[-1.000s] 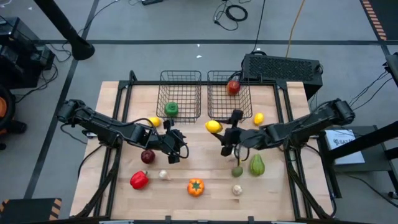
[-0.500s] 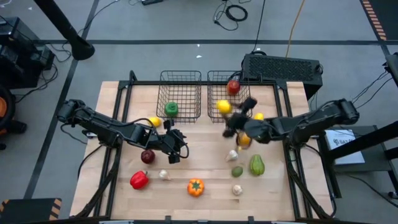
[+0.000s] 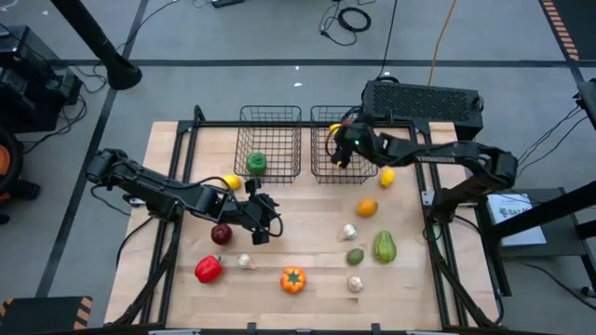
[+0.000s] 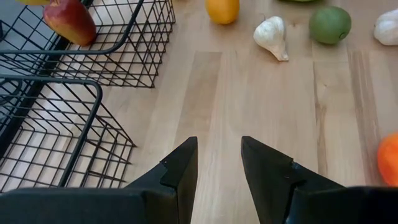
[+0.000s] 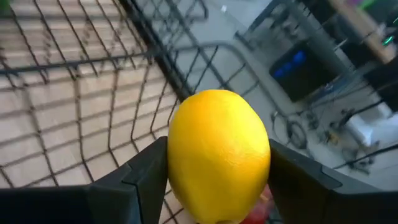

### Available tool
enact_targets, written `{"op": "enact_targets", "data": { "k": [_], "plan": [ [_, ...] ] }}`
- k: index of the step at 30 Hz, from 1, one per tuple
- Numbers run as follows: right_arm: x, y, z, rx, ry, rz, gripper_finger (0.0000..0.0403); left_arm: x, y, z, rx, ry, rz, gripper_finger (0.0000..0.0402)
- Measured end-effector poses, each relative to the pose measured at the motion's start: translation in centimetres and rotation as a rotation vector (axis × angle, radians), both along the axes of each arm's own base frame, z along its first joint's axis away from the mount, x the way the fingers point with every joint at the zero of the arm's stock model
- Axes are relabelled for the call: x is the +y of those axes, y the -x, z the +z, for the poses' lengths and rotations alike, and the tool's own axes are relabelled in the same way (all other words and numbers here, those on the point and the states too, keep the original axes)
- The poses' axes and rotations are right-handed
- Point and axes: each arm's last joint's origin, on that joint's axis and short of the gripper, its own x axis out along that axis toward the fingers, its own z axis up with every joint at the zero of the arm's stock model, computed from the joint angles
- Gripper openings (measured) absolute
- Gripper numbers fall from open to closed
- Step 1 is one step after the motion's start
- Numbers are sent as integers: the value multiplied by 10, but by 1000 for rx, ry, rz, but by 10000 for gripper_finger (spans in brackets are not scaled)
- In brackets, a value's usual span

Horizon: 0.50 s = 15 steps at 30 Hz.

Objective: Sort produce into baskets
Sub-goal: Put the yellow lemon into the right wire basket

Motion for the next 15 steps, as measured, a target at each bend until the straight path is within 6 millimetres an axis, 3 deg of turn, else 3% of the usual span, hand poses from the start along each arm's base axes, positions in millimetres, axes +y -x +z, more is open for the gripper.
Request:
{"op": "enact_targets", "data": {
  "k": [8, 15],
  "plan": [
    [-30, -3, -13, -120, -55, -40, 226, 0, 0, 0, 3, -17, -14, 132],
    [-46, -9, -43, -130, -115, -102, 226, 0, -3, 3, -29, -23, -24, 132]
  ]
}}
